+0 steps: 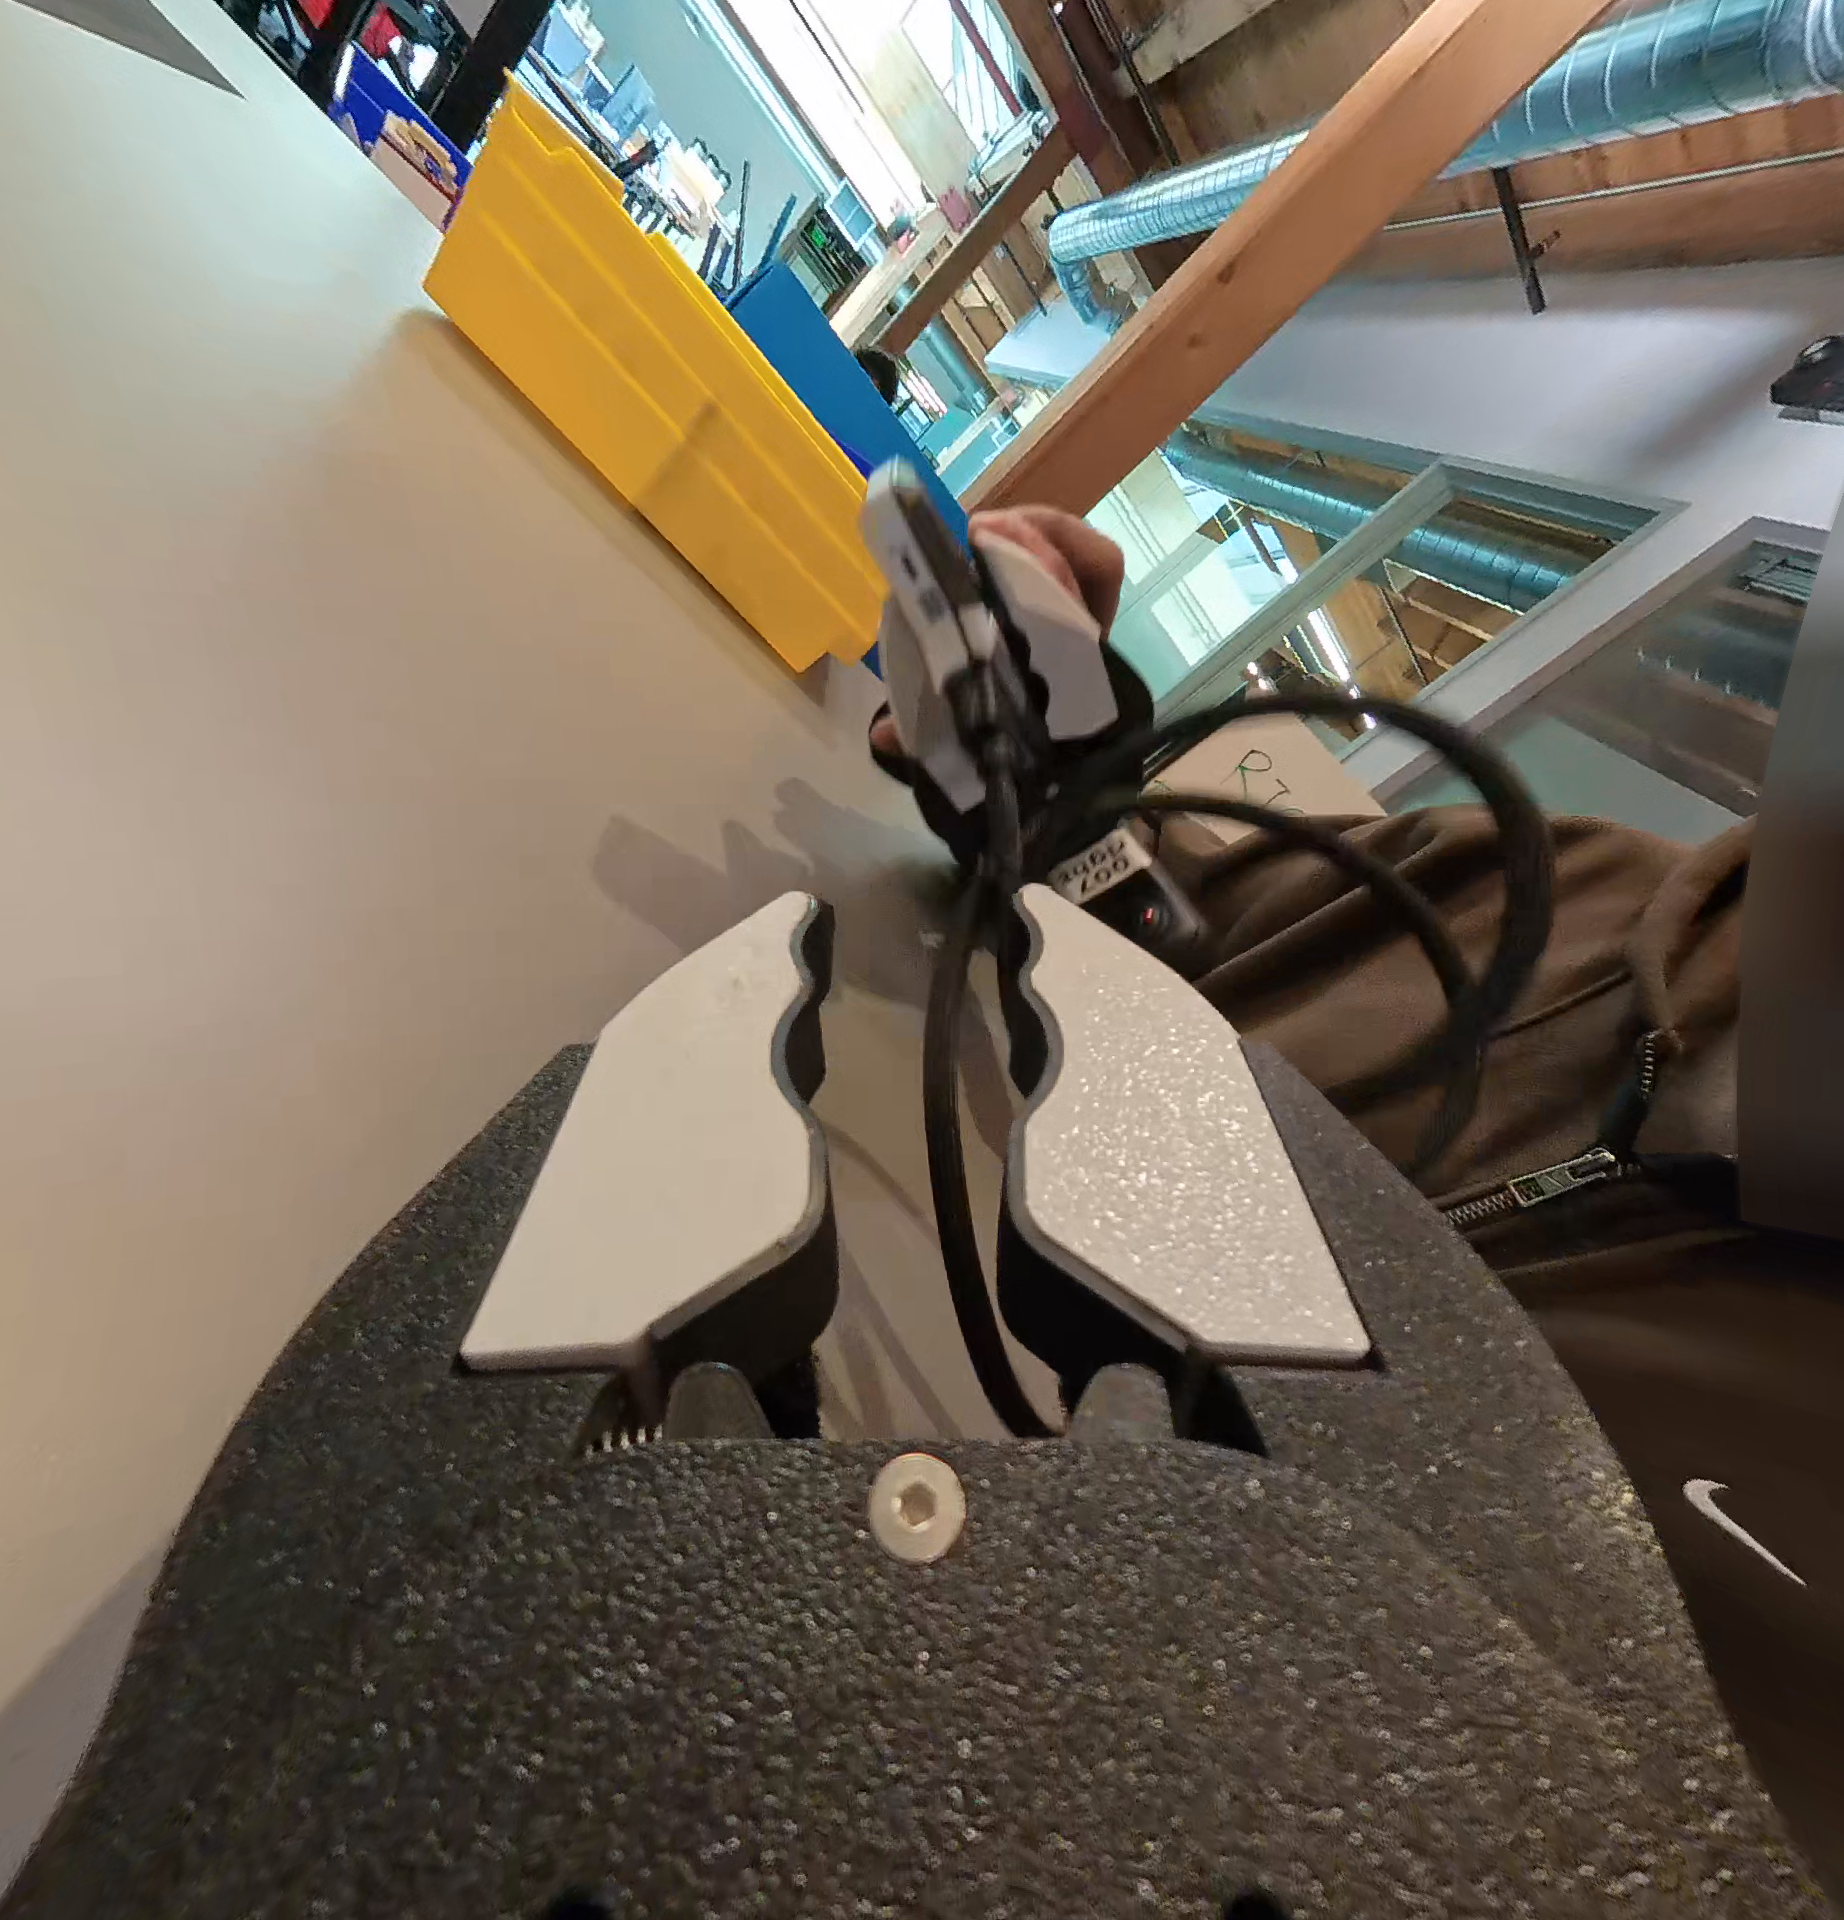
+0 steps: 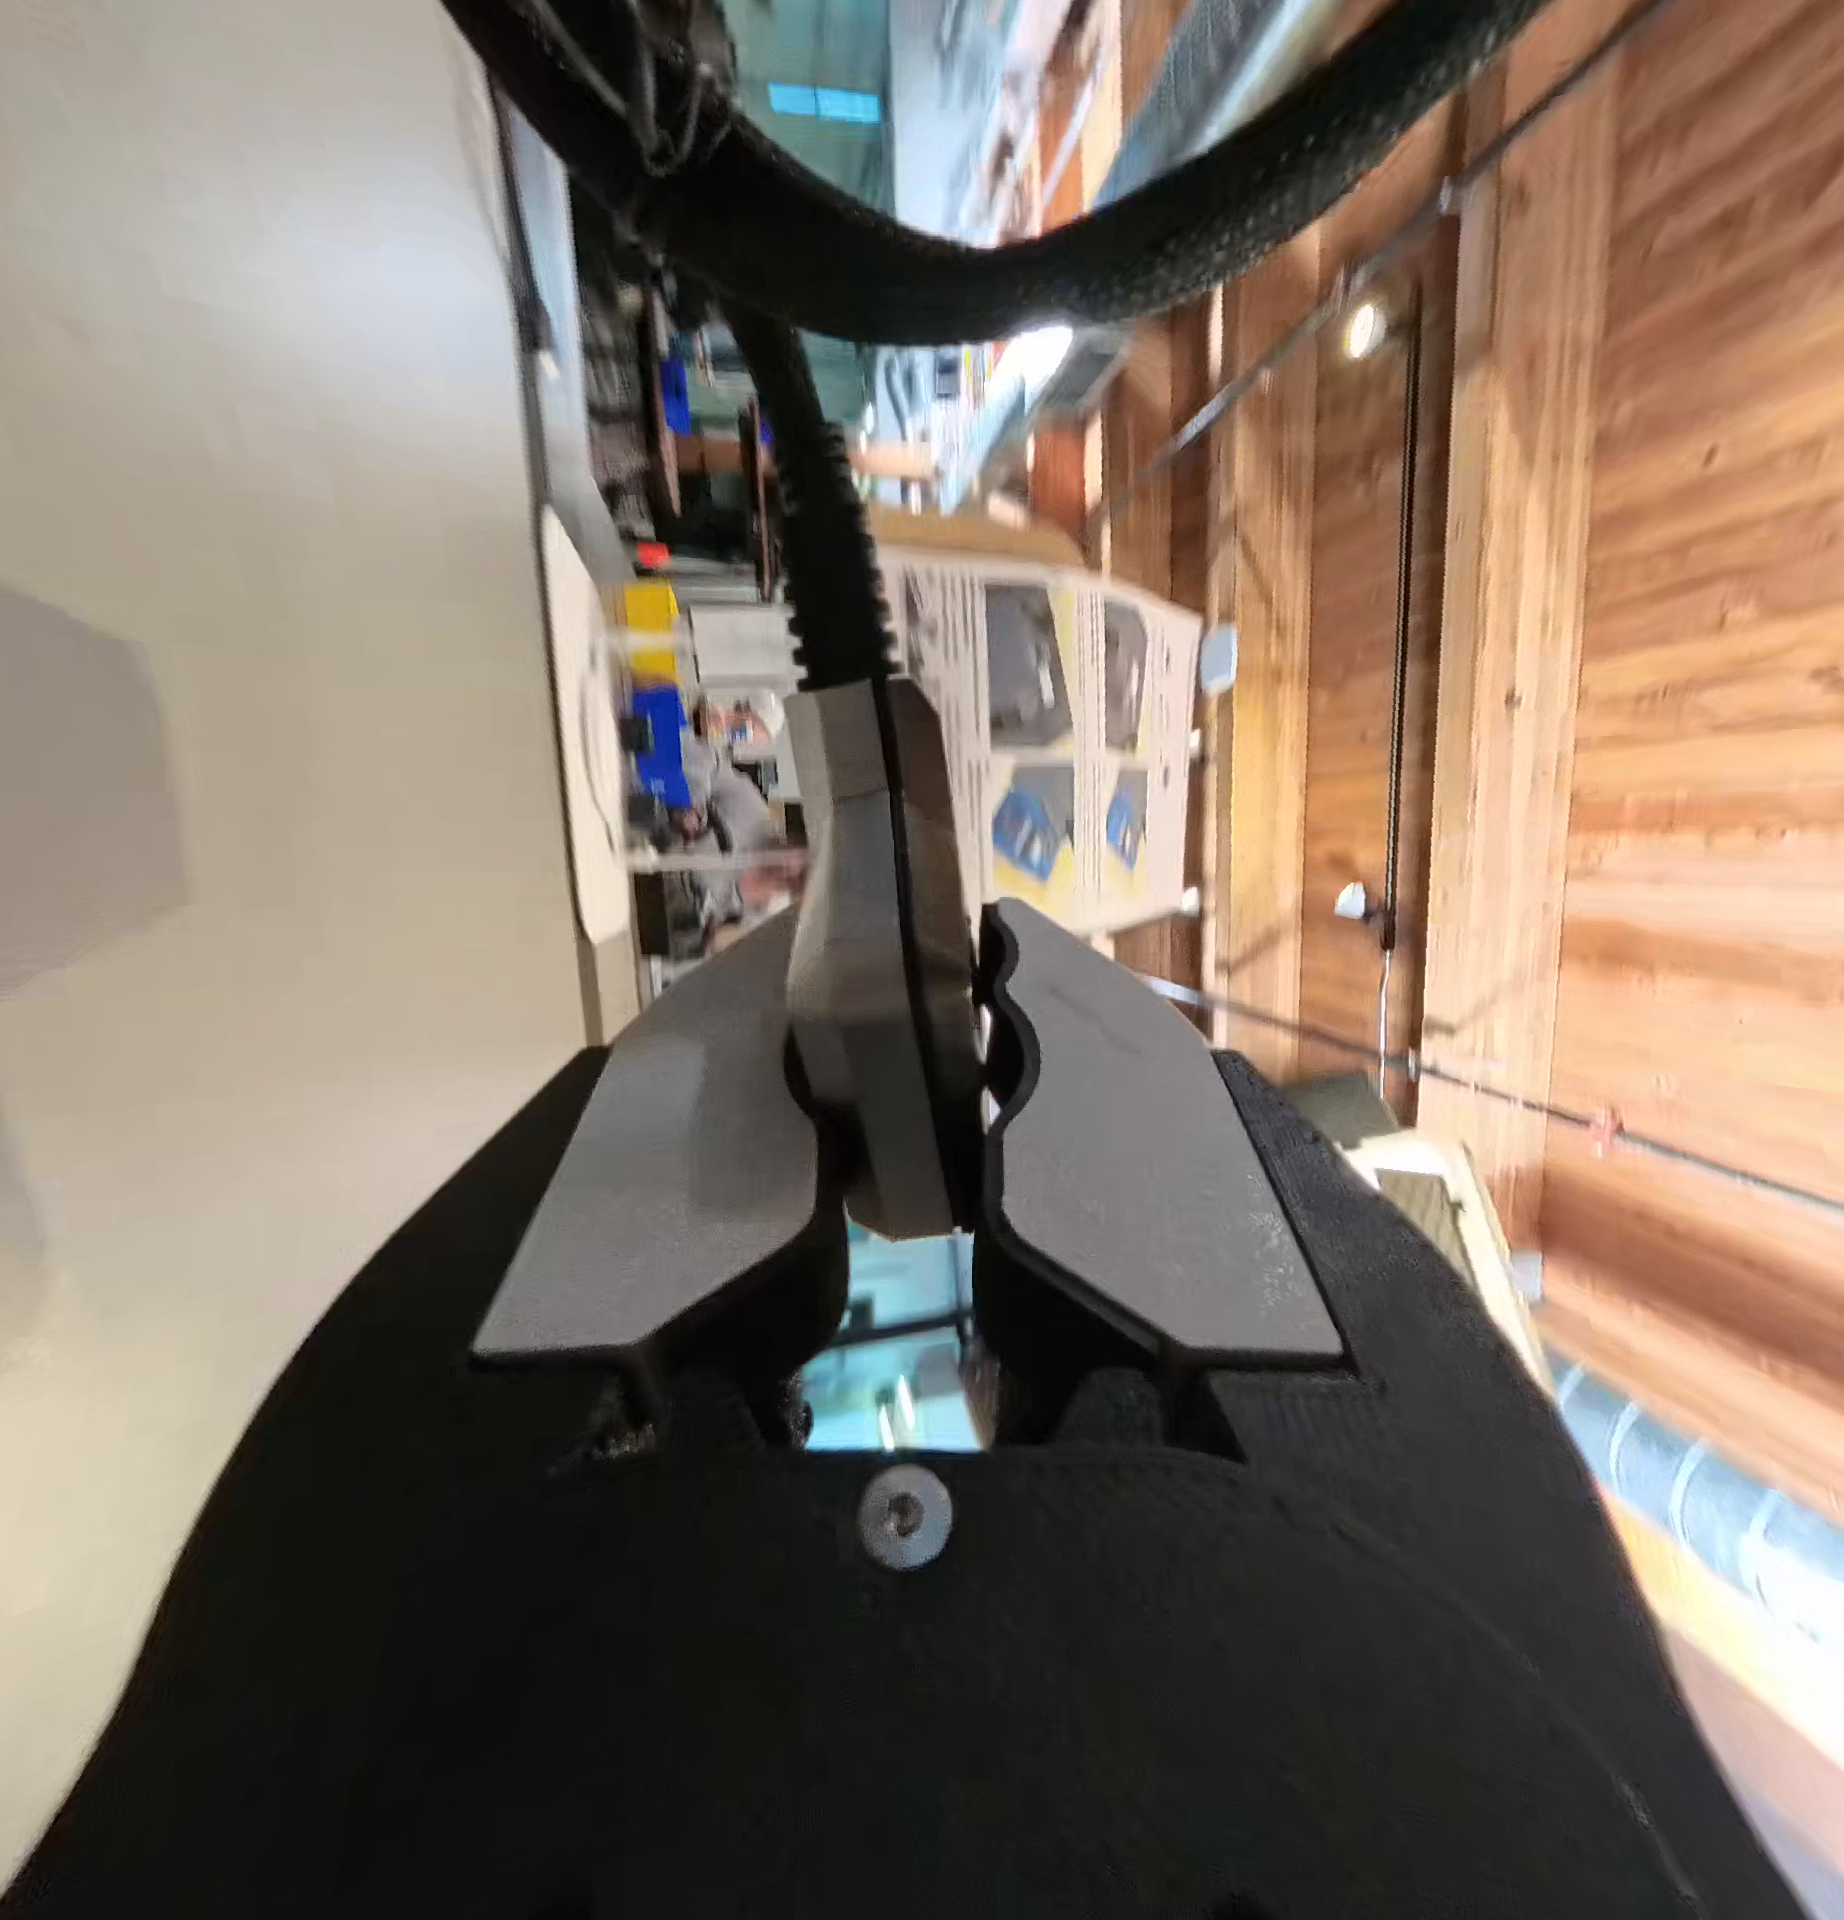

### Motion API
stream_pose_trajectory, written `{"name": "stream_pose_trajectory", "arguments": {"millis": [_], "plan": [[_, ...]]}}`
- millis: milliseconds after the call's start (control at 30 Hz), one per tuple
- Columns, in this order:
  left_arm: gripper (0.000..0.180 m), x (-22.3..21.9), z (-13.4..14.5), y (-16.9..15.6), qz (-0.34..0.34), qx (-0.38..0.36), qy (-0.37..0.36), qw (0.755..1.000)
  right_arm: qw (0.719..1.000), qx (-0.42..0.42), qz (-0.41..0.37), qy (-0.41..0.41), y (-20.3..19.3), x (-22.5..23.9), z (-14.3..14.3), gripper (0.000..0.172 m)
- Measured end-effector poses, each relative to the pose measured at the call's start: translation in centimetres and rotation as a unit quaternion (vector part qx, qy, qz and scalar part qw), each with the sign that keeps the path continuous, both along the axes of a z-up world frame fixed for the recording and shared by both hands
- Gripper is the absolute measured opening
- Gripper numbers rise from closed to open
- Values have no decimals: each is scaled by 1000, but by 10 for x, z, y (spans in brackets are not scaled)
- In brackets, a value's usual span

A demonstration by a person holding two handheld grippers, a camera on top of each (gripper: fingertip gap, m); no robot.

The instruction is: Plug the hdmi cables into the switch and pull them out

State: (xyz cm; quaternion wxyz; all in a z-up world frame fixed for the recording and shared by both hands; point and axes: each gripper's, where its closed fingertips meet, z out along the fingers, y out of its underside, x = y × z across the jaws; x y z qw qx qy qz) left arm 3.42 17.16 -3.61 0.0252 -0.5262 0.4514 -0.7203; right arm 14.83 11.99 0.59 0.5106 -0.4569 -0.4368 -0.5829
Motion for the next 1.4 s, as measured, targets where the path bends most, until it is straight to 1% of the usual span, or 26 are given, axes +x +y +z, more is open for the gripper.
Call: {"name": "stream_pose_trajectory", "arguments": {"millis": [67, 133, 300, 433, 500, 567, 667, 733, 800, 900, 1000, 1067, 1133, 1167, 1233, 1400], "plan": [[32, 0, -1, -1, -2, 0, 3, 1000, 999, 12, -48, 23, -10, 35, 22, 23], [32, 1, -3, -3, -6, 10, 8, 1000, 994, 29, -97, 38, -24, 72, 50, 23], [32, 2, -8, -9, -17, 26, 20, 999, 970, 74, -218, 79, -75, 171, 126, 24], [32, 2, -9, -10, -17, 29, 23, 999, 934, 97, -325, 112, -123, 263, 170, 24], [32, 2, -10, -11, -18, 31, 25, 999, 910, 110, -374, 142, -148, 311, 183, 24], [32, 3, -11, -12, -20, 35, 28, 999, 883, 121, -415, 182, -171, 355, 188, 24], [32, 3, -13, -14, -24, 40, 32, 998, 845, 128, -457, 245, -194, 407, 179, 24], [32, 3, -14, -15, -26, 42, 33, 998, 825, 106, -485, 270, -199, 432, 160, 24], [32, 3, -14, -15, -26, 43, 34, 998, 814, 63, -516, 259, -199, 449, 133, 23], [32, 3, -15, -15, -26, 43, 35, 998, 809, -30, -555, 192, -189, 462, 88, 24], [32, 3, -15, -15, -27, 43, 36, 998, 789, -140, -585, 124, -179, 468, 43, 23], [32, 3, -15, -16, -28, 42, 36, 998, 774, -211, -593, 73, -174, 470, 21, 23], [32, 3, -15, -16, -29, 43, 37, 998, 762, -288, -579, 32, -168, 470, -1, 22], [32, 2, -15, -17, -31, 43, 37, 998, 756, -318, -572, 12, -166, 470, -8, 22], [32, 2, -16, -18, -34, 45, 39, 998, 739, -362, -566, -53, -164, 473, -10, 22], [32, 2, -18, -23, -44, 52, 45, 997, 705, -452, -533, -121, -155, 474, -10, 25]]}}
